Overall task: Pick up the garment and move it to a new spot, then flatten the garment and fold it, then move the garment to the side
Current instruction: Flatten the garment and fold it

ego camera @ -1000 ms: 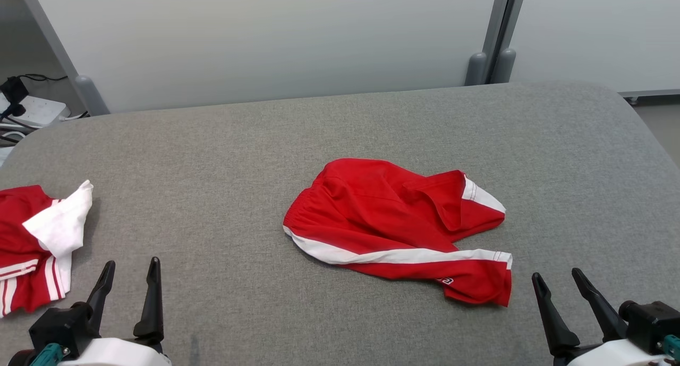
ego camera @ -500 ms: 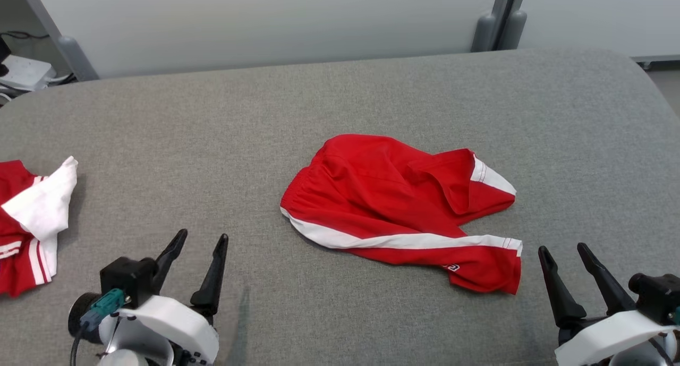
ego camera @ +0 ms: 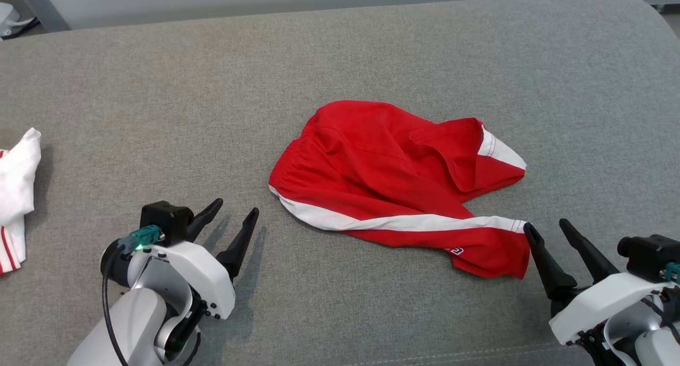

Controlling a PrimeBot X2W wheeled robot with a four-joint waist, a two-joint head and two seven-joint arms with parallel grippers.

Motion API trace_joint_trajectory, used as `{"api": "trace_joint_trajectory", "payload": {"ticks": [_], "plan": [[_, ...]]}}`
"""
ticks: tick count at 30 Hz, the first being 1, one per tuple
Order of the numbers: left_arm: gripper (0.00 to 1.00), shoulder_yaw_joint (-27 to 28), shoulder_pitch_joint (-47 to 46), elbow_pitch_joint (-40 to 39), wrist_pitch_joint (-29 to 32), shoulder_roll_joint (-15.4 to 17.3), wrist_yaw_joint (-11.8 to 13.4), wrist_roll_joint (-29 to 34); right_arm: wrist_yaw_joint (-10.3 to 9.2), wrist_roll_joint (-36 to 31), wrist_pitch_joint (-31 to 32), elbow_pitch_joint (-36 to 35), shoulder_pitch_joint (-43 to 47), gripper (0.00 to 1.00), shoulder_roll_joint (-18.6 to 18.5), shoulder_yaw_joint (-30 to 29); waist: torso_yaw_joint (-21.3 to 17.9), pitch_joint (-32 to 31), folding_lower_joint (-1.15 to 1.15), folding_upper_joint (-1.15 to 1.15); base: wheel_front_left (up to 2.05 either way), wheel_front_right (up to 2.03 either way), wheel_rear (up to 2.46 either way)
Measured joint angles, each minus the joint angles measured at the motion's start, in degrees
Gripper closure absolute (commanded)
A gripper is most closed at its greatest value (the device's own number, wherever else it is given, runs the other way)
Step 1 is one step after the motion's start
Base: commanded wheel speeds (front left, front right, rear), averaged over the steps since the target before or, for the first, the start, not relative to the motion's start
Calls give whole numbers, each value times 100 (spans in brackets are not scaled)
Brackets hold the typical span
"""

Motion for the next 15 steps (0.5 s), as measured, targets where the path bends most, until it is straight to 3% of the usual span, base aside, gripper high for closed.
{"api": "trace_joint_trajectory", "payload": {"ticks": [8, 15], "plan": [[0, -115, -518, 504, 286, -18, -417, -296, 0, 402, 324, 20, -206, 0, -190, 324, -88, 190, 0, 0, 0, 0, 0], [0, -300, -770, 513, 560, 213, -543, -600, 0, 894, 899, -342, -404, 0, -467, 517, -166, 334, 0, 0, 0, 0, 0]]}}
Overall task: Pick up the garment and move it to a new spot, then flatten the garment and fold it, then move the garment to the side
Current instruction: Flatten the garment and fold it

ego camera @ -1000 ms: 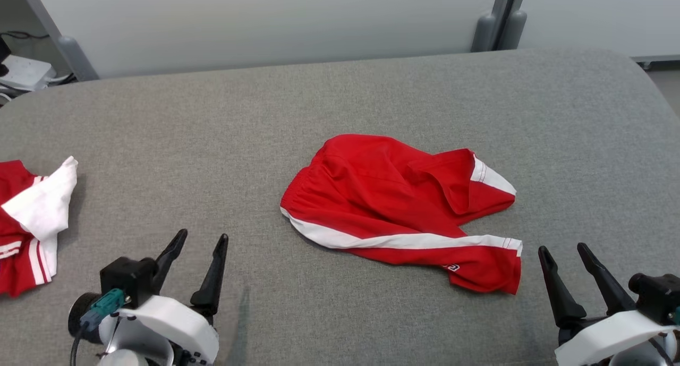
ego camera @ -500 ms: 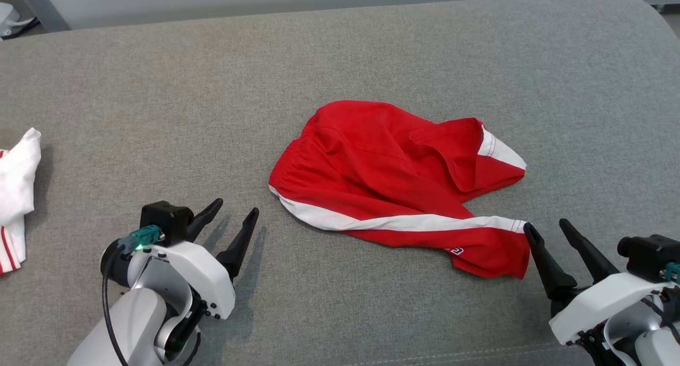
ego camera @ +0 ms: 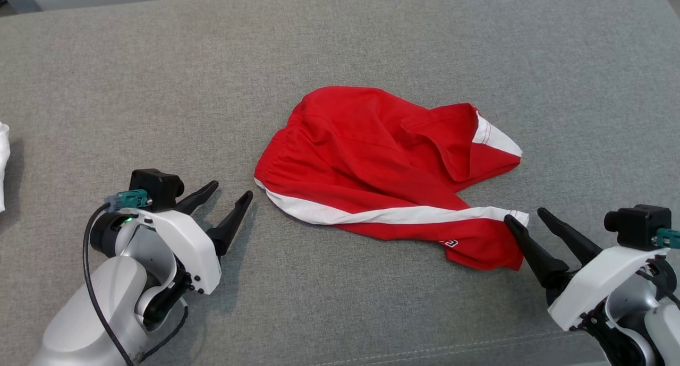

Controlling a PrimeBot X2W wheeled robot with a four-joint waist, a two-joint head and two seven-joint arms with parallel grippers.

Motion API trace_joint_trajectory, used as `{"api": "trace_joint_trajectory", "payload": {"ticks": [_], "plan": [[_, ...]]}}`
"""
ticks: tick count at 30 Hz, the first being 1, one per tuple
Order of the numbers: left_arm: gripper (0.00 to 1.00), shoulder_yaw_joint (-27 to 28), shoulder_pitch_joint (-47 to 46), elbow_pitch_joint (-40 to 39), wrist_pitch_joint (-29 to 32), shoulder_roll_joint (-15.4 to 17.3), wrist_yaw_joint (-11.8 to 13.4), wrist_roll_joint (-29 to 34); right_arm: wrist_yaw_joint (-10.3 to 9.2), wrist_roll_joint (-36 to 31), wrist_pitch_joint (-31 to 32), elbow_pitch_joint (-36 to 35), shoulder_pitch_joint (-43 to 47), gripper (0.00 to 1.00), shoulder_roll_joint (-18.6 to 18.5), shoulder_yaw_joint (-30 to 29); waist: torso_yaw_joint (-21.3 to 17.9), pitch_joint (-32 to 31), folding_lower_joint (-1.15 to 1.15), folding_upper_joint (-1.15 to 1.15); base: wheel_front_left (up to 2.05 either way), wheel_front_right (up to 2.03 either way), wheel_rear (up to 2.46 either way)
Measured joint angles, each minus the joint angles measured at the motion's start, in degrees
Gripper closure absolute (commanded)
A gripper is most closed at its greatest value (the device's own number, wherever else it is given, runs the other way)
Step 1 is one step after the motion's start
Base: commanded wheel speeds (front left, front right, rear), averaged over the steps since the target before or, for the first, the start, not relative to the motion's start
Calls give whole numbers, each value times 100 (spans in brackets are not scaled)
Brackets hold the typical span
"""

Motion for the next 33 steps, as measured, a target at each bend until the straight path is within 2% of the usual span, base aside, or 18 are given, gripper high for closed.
{"api": "trace_joint_trajectory", "payload": {"ticks": [7, 11, 26, 27, 28, 29, 33], "plan": [[0, -264, -243, -179, 111, 183, -5, -310, 0, 232, 571, -320, -183, 0, -341, 51, -39, 169, 0, 0, 0, 0, 0], [0, -469, -339, -229, 135, 320, -5, -472, 0, 286, 778, -419, -213, 0, -410, 94, -56, 242, 0, 0, 0, 0, 0], [0, -1557, -893, -355, -193, 604, -5, -851, 0, 385, 851, -452, -350, 1, -446, 313, -179, 441, 0, 0, 0, 0, 0], [0, -1601, -933, -347, -240, 614, -5, -856, 0, 385, 851, -450, -353, 55, -448, 330, -185, 451, 0, 0, 0, 0, 0], [47, -1663, -976, -345, -283, 625, -5, -864, 0, 385, 850, -449, -365, 80, -452, 341, -189, 461, 0, 0, 0, 0, 0], [99, -1722, -1020, -338, -314, 628, -5, -892, 0, 386, 849, -449, -388, 100, -453, 345, -193, 469, 0, 0, 0, 0, 0], [100, -1913, -1101, -330, -412, 657, -5, -1047, 0, 386, 843, -452, -459, 100, -493, 352, -194, 496, 0, 0, 0, 0, 0]]}}
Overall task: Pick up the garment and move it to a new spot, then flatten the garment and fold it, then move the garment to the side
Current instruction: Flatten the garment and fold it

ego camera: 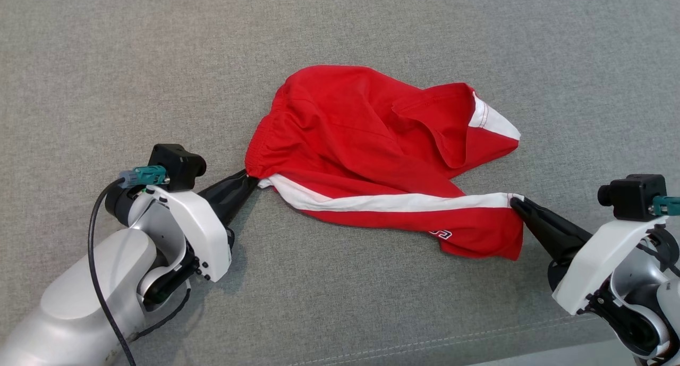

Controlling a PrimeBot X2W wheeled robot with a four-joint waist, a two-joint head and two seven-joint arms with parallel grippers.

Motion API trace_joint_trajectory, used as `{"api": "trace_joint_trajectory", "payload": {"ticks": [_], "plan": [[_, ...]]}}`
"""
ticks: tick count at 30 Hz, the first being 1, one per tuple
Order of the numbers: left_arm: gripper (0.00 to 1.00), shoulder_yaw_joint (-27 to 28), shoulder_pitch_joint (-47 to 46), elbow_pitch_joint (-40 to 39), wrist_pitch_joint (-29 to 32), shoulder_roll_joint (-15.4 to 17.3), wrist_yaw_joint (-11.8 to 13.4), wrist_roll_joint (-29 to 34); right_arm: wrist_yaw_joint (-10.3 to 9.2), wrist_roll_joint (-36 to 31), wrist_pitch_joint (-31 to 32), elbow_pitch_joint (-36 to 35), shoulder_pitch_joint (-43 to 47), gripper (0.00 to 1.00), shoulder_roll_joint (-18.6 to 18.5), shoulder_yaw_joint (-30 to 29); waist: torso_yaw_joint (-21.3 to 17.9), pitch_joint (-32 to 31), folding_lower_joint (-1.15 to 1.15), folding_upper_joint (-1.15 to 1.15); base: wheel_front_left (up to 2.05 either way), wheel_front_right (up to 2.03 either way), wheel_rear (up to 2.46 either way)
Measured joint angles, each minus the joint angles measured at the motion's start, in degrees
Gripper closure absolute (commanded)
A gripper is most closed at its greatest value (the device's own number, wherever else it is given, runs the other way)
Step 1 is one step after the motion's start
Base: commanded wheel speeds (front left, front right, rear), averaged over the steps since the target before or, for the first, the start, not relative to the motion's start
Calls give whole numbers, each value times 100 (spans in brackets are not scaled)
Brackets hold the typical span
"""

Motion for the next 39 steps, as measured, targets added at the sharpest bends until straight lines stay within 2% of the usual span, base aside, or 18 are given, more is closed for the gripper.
{"api": "trace_joint_trajectory", "payload": {"ticks": [6, 9, 13, 14, 15, 17, 19, 22, 25, 26, 27, 29, 31, 33, 36, 39], "plan": [[100, -98, 34, -401, -43, 287, 31, -65, 0, 203, -18, -314, 260, 100, -118, -248, 41, 18, 0, 0, 0, 0, 0], [100, -100, 348, -1101, 68, 498, 353, -125, 0, 349, -44, -681, 753, 100, -165, -576, 77, 52, 0, 0, 0, 0, 0], [100, -60, 1104, -2517, 319, 882, 829, -586, -5, 541, 42, -1326, 1527, 100, -172, -1147, 130, 117, 0, 0, 0, 0, 0], [100, -30, 1194, -2814, 398, 1001, 873, -686, -7, 587, 136, -1473, 1640, 100, -176, -1245, 151, 139, 0, 0, 0, 0, 0], [100, 42, 1215, -3080, 472, 1100, 856, -860, -7, 635, 271, -1595, 1669, 100, -187, -1291, 172, 167, 0, 0, 0, 0, 0], [100, 248, 1099, -3308, 760, 1169, 637, -1425, -7, 780, 622, -1645, 1361, 100, -245, -1173, 207, 201, 0, 0, 0, 0, 0], [100, 437, 639, -3096, 1363, 1145, 402, -2111, -7, 956, 1023, -1240, 274, 100, -272, -909, 186, 192, 0, 0, 0, 0, 0], [100, 906, -838, -1845, 2313, 776, 374, -3033, -8, 719, 1125, -2, -2446, 100, -185, -448, 158, 61, 0, 0, 0, 0, 0], [100, 1395, -2673, -601, 2375, 377, 437, -2970, -7, 87, 314, 1272, -4980, 100, 96, -194, 126, -120, 0, 0, 0, 0, 0], [100, 1473, -3234, -335, 2274, 300, 416, -2769, -7, -109, 0, 1612, -5631, 100, 153, -87, 112, -177, 0, 0, 0, 0, 0], [100, 1489, -3704, -138, 2163, 247, 355, -2506, -2, -361, -382, 1882, -6141, 100, 169, 42, 101, -230, 0, 0, 0, 0, 0], [100, 1484, -4327, 75, 2003, 146, 204, -2132, -2, -526, -676, 2313, -6831, 100, 153, 350, 98, -301, 0, 0, 0, 0, 0], [100, 1435, -4610, 109, 1792, 69, 77, -1900, -5, -381, -845, 2420, -7094, 100, 91, 695, 121, -271, 0, 0, 0, 0, 0], [100, 1301, -4424, 86, 1525, -69, 11, -1857, -5, -162, -968, 2395, -6952, 100, -26, 1125, 212, -239, 0, 0, 0, 0, 0], [100, 996, -3490, -156, 1105, -96, 1, -1856, -2, 276, -994, 1998, -6169, 100, -331, 1700, 343, -137, 0, 0, 0, 0, 0], [100, 641, -2239, -138, 575, -221, 1, -1869, -5, 747, -1127, 1716, -4933, 100, -692, 2024, 501, 25, 0, 0, 0, 0, 0]]}}
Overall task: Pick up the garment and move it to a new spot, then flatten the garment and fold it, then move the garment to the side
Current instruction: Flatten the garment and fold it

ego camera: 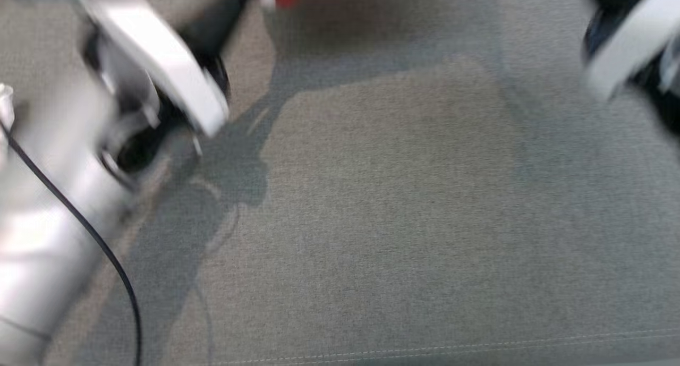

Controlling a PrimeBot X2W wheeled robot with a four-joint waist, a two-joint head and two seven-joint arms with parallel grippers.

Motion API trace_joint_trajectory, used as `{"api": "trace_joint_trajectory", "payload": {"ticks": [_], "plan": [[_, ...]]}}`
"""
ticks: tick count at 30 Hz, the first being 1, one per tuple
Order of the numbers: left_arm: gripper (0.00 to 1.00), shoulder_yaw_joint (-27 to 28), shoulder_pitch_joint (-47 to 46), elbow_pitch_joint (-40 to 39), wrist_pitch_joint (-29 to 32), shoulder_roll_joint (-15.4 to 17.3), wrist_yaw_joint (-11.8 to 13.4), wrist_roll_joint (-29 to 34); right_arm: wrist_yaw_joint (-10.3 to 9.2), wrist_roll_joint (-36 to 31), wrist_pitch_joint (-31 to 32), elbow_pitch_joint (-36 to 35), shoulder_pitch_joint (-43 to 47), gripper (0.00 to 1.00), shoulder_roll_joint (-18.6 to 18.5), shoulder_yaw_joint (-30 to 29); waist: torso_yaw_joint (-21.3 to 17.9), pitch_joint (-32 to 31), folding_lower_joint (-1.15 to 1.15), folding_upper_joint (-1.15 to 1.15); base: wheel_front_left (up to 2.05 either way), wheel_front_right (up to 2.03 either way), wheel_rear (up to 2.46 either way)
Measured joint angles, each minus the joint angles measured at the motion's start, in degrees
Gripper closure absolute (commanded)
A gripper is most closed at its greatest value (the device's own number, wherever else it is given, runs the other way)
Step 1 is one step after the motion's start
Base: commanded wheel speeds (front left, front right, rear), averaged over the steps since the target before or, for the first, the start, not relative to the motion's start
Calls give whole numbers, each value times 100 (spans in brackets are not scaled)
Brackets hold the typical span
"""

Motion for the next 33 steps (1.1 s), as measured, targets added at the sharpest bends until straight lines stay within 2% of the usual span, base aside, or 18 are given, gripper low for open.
{"api": "trace_joint_trajectory", "payload": {"ticks": [3, 6, 14, 19, 20, 25, 26, 27, 28, 33], "plan": [[100, -253, 1118, 378, -419, -235, 0, -152, -1, 326, -266, -43, 1285, 100, -100, 332, 112, 205, 0, 0, 0, 0, 0], [100, -377, 1731, 642, -676, -352, 0, -366, -1, 569, -587, 109, 2175, 100, -48, 554, 170, 358, 0, 0, 0, 0, 0], [100, -532, 2205, 498, -1255, -54, 43, -169, -1, 884, -1258, 18, 2976, 100, -73, 565, 73, 266, 0, 0, 0, 0, 0], [100, -567, 2888, -44, -1577, 256, 435, -35, -1, 915, -1310, -297, 3568, 100, -158, 372, 27, 54, 0, 0, 0, 0, 0], [100, -567, 2888, -44, -1577, 256, 435, -35, -1, 915, -1310, -297, 3568, 100, -158, 372, 27, 54, 0, 0, 0, 0, 0], [100, -558, 3671, -873, -1840, 587, 1026, 30, 0, 833, -1311, -673, 4318, 100, -232, -13, 15, -172, 0, 0, 0, 0, 0], [100, -549, 3919, -1204, -1882, 687, 1239, 49, 0, 738, -1301, -782, 4619, 100, -212, -226, 18, -266, 0, 0, 0, 0, 0], [100, -549, 3919, -1204, -1882, 687, 1239, 49, 0, 738, -1301, -782, 4619, 100, -212, -226, 18, -266, 0, 0, 0, 0, 0], [100, -527, 4149, -1505, -1904, 751, 1414, 41, 0, 641, -1236, -880, 4924, 100, -140, -460, 25, -364, 0, 0, 0, 0, 0], [100, -560, 4587, -1919, -1913, 862, 1710, -1, 0, 342, -862, -1118, 5733, 100, 167, -1066, 57, -590, 0, 0, 0, 0, 0]]}}
